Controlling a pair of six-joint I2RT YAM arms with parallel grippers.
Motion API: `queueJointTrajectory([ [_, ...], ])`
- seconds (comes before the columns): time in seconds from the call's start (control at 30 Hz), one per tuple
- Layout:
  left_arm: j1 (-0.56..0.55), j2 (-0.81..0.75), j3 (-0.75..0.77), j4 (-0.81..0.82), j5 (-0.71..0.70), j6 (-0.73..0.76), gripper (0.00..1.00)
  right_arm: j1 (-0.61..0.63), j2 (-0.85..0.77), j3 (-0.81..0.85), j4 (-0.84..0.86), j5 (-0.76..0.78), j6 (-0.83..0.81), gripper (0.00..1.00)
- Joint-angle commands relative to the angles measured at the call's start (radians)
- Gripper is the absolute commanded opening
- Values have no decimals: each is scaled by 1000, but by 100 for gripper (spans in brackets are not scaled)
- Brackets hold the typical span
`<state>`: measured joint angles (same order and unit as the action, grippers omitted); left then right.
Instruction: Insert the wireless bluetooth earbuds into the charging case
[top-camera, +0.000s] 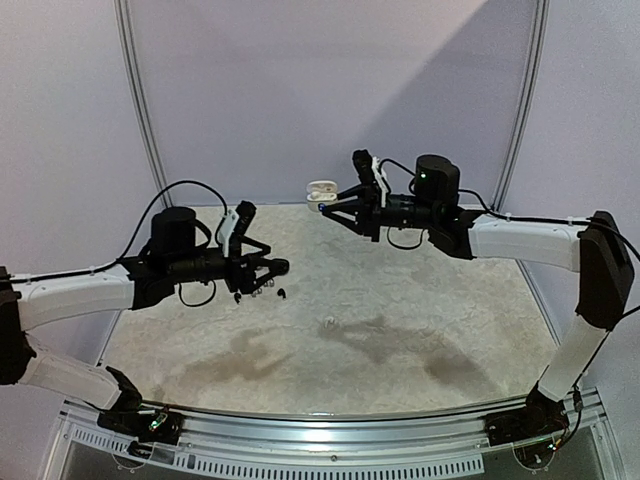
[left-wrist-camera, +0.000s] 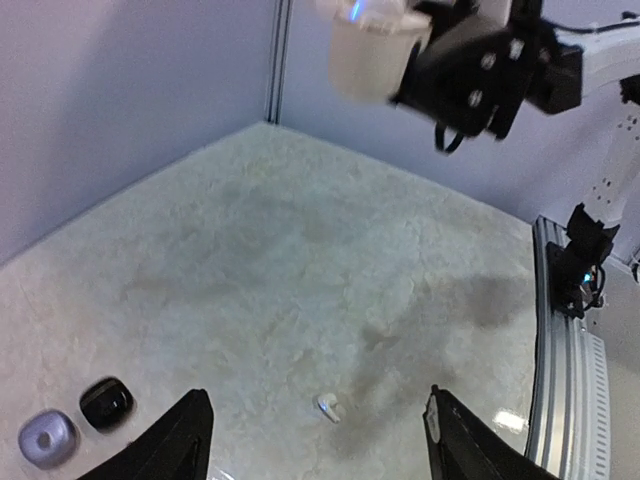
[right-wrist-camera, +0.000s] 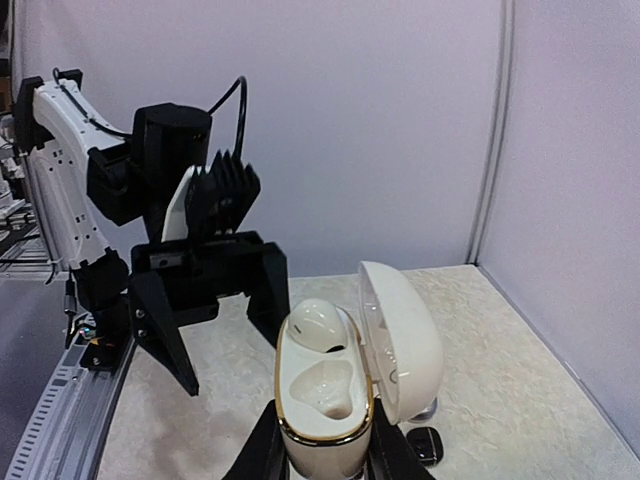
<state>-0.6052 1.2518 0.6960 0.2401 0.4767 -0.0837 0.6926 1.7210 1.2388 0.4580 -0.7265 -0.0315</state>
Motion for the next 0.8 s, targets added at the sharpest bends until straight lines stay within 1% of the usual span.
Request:
queueJointTrajectory([
  [0.0, 18, -103, -52, 185, 87, 72, 74, 61, 63, 70, 58, -58, -1, 0],
  [0.07, 19, -134, -71, 225, 74, 60, 74, 80, 89, 94, 92, -85, 4, 0],
  [0.13, 27, -156, -86, 265, 59, 30, 70, 98, 108, 102, 148, -110, 14, 0],
  [0.2, 38, -175, -103, 312, 85, -11, 68, 108, 128, 102, 237, -127, 71, 0],
  [0.27, 41, -195, -125, 346, 111, -27, 68, 118, 146, 110, 271, -136, 115, 0],
  [0.37, 41, -209, -153, 398, 109, -57, 66, 134, 165, 134, 260, -141, 120, 0],
  [0.5, 41, -211, -154, 423, 98, -82, 58, 147, 180, 154, 247, -145, 125, 0],
  [0.63, 35, -195, -141, 466, 102, -110, 55, 158, 182, 169, 200, -141, 92, 0],
  [0.77, 22, -183, -138, 456, 83, -108, 53, 166, 183, 168, 179, -142, 74, 0],
])
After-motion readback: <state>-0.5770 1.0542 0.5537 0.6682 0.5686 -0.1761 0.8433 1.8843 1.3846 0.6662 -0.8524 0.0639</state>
